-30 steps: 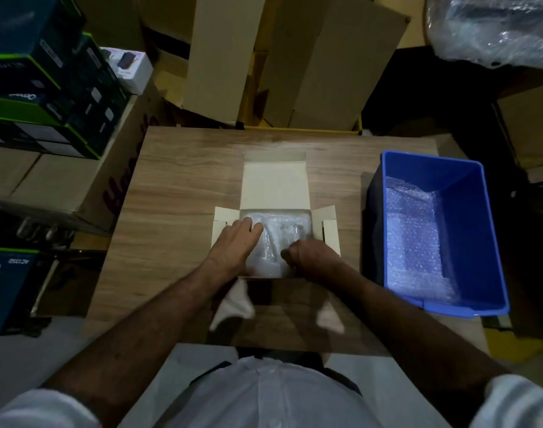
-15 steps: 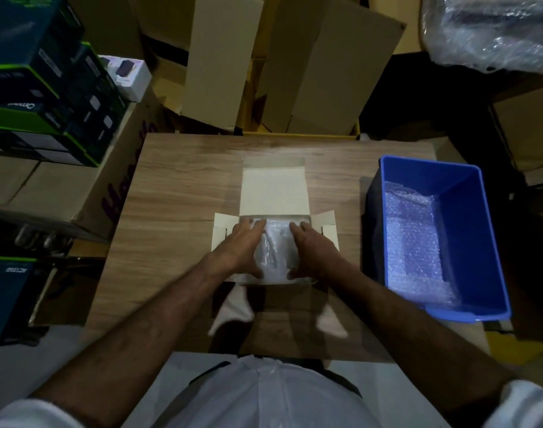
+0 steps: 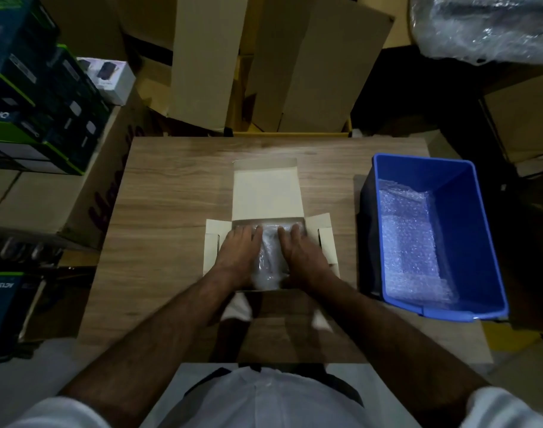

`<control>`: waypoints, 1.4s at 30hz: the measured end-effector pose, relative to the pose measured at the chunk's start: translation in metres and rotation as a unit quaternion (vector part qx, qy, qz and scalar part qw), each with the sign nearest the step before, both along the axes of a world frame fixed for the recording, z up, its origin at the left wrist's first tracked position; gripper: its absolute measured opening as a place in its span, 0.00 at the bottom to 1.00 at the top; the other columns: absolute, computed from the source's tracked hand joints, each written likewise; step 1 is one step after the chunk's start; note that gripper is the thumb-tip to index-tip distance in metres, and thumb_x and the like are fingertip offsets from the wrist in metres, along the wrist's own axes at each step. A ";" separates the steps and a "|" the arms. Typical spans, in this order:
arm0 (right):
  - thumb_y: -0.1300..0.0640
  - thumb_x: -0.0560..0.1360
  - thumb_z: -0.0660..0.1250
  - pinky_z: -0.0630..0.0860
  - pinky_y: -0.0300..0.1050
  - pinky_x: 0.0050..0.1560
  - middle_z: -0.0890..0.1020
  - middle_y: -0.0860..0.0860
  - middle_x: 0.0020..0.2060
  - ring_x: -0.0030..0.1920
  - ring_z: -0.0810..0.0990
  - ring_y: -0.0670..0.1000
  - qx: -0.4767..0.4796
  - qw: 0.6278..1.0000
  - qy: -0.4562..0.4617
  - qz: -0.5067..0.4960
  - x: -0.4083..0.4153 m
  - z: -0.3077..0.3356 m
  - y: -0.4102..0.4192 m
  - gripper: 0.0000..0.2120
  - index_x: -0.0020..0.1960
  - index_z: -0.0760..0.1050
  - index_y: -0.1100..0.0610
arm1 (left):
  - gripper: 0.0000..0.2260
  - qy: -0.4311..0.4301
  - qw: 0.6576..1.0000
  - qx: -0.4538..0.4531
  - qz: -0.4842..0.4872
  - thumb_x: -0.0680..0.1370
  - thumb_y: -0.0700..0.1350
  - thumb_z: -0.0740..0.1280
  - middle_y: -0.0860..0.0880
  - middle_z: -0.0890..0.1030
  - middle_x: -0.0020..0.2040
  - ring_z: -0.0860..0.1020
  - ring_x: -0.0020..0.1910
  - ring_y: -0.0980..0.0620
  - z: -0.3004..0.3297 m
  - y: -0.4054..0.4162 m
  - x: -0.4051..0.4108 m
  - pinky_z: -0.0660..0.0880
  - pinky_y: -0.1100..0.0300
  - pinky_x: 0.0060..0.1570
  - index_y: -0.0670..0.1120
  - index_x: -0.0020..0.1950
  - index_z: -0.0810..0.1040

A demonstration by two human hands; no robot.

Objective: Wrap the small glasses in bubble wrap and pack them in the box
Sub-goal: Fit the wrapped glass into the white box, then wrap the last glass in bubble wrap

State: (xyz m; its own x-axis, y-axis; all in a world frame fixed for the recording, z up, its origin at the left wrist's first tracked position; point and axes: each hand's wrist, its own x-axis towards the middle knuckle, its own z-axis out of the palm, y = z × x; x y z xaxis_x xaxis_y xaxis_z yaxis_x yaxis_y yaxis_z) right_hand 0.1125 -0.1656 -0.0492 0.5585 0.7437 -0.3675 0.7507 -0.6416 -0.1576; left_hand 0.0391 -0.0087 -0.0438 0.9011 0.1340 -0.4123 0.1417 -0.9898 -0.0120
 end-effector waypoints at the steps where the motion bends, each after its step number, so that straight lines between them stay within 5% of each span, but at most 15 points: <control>1: 0.44 0.63 0.82 0.74 0.55 0.64 0.56 0.69 0.76 0.72 0.67 0.67 -0.001 1.000 0.004 0.001 0.000 0.001 0.000 0.61 0.81 0.48 0.62 | 0.45 0.000 1.000 -0.003 -0.005 0.71 0.47 0.74 0.39 0.68 0.70 0.68 0.68 0.41 -0.002 0.001 -0.001 0.66 0.52 0.68 0.40 0.81 0.53; 8: 0.47 0.67 0.81 0.73 0.55 0.66 0.51 0.69 0.78 0.72 0.67 0.67 0.000 0.999 0.050 -0.010 0.002 0.009 -0.003 0.60 0.82 0.43 0.60 | 0.54 0.006 0.996 -0.086 0.005 0.66 0.63 0.77 0.45 0.59 0.81 0.56 0.80 0.45 0.007 0.021 -0.016 0.39 0.41 0.79 0.47 0.82 0.51; 15: 0.52 0.73 0.76 0.72 0.51 0.69 0.54 0.60 0.81 0.77 0.64 0.60 0.129 0.990 0.038 -0.038 0.000 0.030 -0.022 0.48 0.82 0.50 0.57 | 0.53 -0.048 0.999 -0.021 -0.005 0.68 0.60 0.77 0.42 0.58 0.80 0.55 0.80 0.43 0.015 0.001 -0.023 0.40 0.42 0.78 0.44 0.82 0.50; 17: 0.51 0.74 0.74 0.68 0.47 0.72 0.57 0.60 0.80 0.77 0.63 0.58 0.172 0.984 -0.017 -0.041 0.001 0.038 -0.033 0.44 0.81 0.54 0.57 | 0.51 -0.084 0.995 -0.052 0.008 0.70 0.60 0.76 0.43 0.56 0.81 0.53 0.81 0.44 0.021 -0.008 -0.025 0.39 0.43 0.78 0.45 0.82 0.49; 21: 0.50 0.76 0.69 0.66 0.57 0.75 0.57 0.63 0.80 0.78 0.61 0.63 0.218 0.972 -0.059 -0.071 0.009 0.047 -0.067 0.38 0.80 0.58 0.58 | 0.44 -0.184 0.972 -0.141 0.022 0.74 0.64 0.69 0.43 0.57 0.82 0.54 0.81 0.44 0.034 -0.036 -0.016 0.45 0.43 0.79 0.47 0.82 0.55; 30: 0.45 0.79 0.63 0.62 0.54 0.76 0.54 0.59 0.82 0.80 0.57 0.60 0.269 0.935 -0.100 -0.208 0.036 0.050 -0.184 0.33 0.80 0.60 0.54 | 0.32 -0.315 0.928 -0.198 -0.015 0.79 0.60 0.59 0.42 0.61 0.80 0.59 0.80 0.44 0.031 -0.129 0.040 0.50 0.48 0.78 0.45 0.79 0.63; 35: 0.46 0.76 0.70 0.66 0.56 0.73 0.57 0.63 0.80 0.78 0.61 0.64 0.218 0.946 -0.056 -0.233 0.055 0.034 -0.243 0.37 0.80 0.62 0.56 | 0.32 -0.284 0.930 -0.233 -0.025 0.79 0.60 0.54 0.40 0.52 0.83 0.51 0.82 0.43 0.032 -0.180 0.082 0.50 0.46 0.78 0.47 0.81 0.62; 42: 0.50 0.70 0.78 0.59 0.48 0.78 0.50 0.65 0.80 0.80 0.56 0.62 0.001 0.979 0.105 -0.176 0.101 0.001 -0.276 0.46 0.81 0.58 0.54 | 0.34 -0.176 0.972 -0.151 -0.023 0.79 0.58 0.51 0.38 0.39 0.82 0.40 0.81 0.40 0.009 -0.203 0.124 0.44 0.43 0.79 0.47 0.83 0.50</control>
State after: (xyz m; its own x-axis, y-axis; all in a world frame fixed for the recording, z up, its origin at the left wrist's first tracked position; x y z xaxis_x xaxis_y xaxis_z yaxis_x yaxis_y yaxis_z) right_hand 0.2134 -0.4417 -0.0481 0.6932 0.5190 -0.5001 0.4334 -0.8546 -0.2861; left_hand 0.1635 -0.2119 -0.0348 0.9958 0.0101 -0.0915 0.0391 -0.9461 0.3214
